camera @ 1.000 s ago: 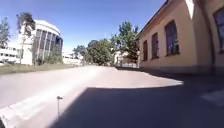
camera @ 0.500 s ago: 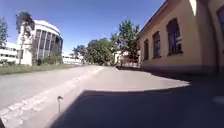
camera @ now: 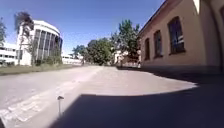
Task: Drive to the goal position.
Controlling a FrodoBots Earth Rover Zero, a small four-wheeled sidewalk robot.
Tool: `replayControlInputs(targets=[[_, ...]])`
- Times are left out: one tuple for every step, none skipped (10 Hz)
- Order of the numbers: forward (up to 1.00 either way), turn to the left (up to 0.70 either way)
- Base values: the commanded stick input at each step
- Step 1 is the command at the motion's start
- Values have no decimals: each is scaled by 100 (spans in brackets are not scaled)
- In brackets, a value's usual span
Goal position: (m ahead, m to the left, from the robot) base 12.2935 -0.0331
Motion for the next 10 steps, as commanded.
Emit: replayControlInputs(targets=[[60, 0], [60, 0], [60, 0], [60, 0], [60, 0], [60, 0], [60, 0], [60, 0], [60, 0], [60, 0]])
